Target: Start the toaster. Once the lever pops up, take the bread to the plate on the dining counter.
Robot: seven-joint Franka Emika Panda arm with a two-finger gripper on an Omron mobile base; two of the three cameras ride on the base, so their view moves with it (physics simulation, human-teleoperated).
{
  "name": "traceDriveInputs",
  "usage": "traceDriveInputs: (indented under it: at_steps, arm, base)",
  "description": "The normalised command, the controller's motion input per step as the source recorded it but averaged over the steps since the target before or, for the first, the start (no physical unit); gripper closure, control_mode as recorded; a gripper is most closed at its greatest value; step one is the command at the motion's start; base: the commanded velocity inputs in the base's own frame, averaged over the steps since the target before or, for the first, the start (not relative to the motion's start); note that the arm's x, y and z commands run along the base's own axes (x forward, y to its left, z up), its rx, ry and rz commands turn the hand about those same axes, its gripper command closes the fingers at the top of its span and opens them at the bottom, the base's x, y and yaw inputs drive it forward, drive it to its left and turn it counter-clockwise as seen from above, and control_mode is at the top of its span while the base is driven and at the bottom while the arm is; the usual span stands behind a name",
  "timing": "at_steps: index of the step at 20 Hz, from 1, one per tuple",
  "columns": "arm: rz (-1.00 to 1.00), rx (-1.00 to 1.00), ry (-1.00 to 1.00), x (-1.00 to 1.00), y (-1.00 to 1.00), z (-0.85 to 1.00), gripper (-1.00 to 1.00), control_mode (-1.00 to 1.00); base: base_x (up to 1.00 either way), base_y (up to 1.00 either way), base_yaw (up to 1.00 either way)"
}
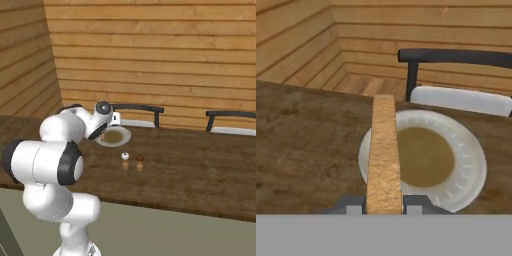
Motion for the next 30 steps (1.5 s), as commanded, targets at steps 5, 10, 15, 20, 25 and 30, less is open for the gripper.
traceDriveInputs:
  at_steps: [5,10,15,20,25,30]
  arm:
    - [0.0,0.0,0.0,0.42,0.0,-0.08,1.0,-1.0]
    - [0.0,0.0,0.0,0.32,0.0,-0.11,1.0,-1.0]
    - [0.0,0.0,0.0,0.26,0.0,-0.29,1.0,-1.0]
    - [0.0,0.0,0.01,0.15,0.0,-0.35,1.0,-1.0]
    - [0.0,0.0,0.04,0.08,0.0,-0.28,1.0,-1.0]
    - [0.0,0.0,0.01,0.06,0.0,-0.15,1.0,-1.0]
  base:
    - [0.0,0.0,0.0]
    - [0.0,0.0,0.0]
    - [0.0,0.0,0.0]
    - [0.0,0.0,0.0]
    - [0.0,0.0,0.0]
    - [0.0,0.0,0.0]
